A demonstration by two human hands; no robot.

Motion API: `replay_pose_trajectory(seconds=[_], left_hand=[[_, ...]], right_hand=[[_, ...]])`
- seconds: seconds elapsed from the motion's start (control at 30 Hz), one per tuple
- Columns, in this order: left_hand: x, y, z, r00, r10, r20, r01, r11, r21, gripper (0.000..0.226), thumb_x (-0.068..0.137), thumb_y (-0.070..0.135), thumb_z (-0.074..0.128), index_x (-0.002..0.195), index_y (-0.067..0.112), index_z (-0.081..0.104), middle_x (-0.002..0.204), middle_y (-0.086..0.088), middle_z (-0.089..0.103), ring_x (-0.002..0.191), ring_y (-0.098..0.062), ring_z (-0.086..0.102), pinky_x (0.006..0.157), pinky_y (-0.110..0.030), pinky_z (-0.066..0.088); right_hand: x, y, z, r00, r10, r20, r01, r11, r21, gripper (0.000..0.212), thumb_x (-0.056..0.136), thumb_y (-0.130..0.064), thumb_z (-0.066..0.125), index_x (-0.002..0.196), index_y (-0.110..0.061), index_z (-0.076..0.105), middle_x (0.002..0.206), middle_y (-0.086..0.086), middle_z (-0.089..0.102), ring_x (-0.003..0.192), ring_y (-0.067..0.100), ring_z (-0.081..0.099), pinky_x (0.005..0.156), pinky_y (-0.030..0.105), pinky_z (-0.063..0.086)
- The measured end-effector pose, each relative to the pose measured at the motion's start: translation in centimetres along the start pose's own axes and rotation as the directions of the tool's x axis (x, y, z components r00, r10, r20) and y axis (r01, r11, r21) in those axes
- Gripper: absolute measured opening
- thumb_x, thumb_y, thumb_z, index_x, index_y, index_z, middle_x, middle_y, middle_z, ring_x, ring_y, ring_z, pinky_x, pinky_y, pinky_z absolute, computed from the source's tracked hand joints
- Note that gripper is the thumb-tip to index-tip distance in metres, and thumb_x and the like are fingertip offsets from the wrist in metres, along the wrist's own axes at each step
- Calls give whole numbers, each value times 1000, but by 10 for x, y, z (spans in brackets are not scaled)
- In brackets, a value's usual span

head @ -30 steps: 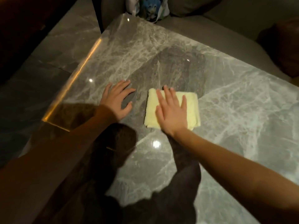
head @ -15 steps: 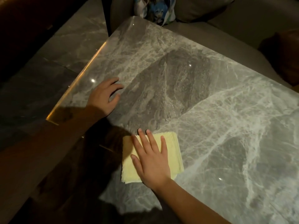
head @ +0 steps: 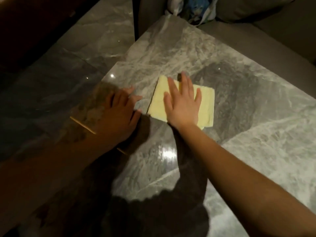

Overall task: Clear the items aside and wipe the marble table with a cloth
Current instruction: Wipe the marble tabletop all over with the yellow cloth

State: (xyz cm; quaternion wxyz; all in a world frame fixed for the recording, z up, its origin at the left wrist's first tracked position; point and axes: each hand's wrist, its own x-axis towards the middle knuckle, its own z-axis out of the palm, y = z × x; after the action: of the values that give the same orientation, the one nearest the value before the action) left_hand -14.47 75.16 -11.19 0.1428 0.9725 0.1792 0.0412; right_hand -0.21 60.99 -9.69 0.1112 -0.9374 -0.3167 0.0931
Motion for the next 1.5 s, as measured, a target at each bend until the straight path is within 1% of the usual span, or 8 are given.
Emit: replay_pose_trajectory(seconds=[0.13, 0.4, 0.6, 0.73, 1.03, 1.2, 1.37, 1.5], left_hand=[[2, 5, -1, 999, -29, -22, 29, 1000, 4, 39, 90, 39, 39, 119, 19, 55, 143, -9, 45, 134, -29, 38, 111, -48, 22], [3, 5, -3, 998, -18, -64, 17, 1000, -8, 41, 87, 38, 47, 121, 18, 58, 142, -7, 49, 135, -28, 41, 108, -51, 30], [-1, 2, -3, 1000, -20, -14, 19, 999, -50, 44, 89, 44, 48, 125, 20, 52, 147, -6, 39, 139, -24, 31, 113, -48, 20], [-1, 2, -3, 998, -32, -51, 28, 997, -74, 51, 90, 47, 43, 130, 17, 51, 146, -4, 41, 138, -21, 33, 112, -46, 22], [0, 4, -6, 996, -83, -21, 80, 989, -127, 65, 87, 57, 20, 136, 22, 46, 150, 1, 36, 140, -18, 28, 113, -38, 6], [-4, 3, -2, 994, -59, -90, 42, 983, -181, 59, 88, 53, 28, 129, 19, 52, 146, -2, 43, 138, -20, 34, 115, -44, 15], [-3, 7, -7, 996, -89, -11, 82, 954, -289, 44, 97, 39, 40, 131, 14, 49, 146, -6, 43, 138, -23, 34, 114, -41, 20], [-36, 41, -27, 995, -96, -39, 67, 880, -470, 33, 96, 29, 46, 122, 11, 53, 123, -7, 56, 113, -22, 55, 95, -36, 43]], right_hand=[[69, 0, -6, 997, 53, -49, -52, 999, 6, 52, 101, -44, 26, 151, -30, 26, 163, 4, 6, 149, 22, 5, 117, 53, 5], [186, -6, -17, 981, 89, -172, -85, 996, 34, 55, 98, -43, 31, 148, -22, 30, 162, 5, 12, 147, 24, 14, 115, 54, 10], [182, -9, -17, 999, 14, -47, -16, 998, -53, 57, 100, -44, 26, 152, -23, 20, 161, 7, 17, 148, 25, 10, 116, 58, 3], [141, -15, -16, 996, -88, 12, 89, 993, -78, 56, 100, -44, 26, 153, -25, 18, 159, 7, 19, 148, 27, 12, 116, 57, 3], [-40, -22, 6, 959, -265, 103, 277, 953, -121, 62, 94, -49, 21, 151, -26, 26, 159, 5, 23, 145, 25, 20, 115, 56, 9], [-159, -19, 15, 920, -340, 198, 365, 925, -106, 59, 96, -47, 28, 152, -28, 20, 160, 4, 19, 149, 25, 12, 117, 55, 4], [-252, -24, 24, 896, -365, 254, 399, 912, -94, 59, 96, -46, 34, 151, -28, 25, 155, 3, 31, 147, 24, 19, 114, 54, 9], [-253, -24, 24, 905, -355, 232, 374, 926, -41, 59, 97, -46, 34, 151, -25, 26, 156, 0, 30, 147, 19, 15, 116, 49, 6]])
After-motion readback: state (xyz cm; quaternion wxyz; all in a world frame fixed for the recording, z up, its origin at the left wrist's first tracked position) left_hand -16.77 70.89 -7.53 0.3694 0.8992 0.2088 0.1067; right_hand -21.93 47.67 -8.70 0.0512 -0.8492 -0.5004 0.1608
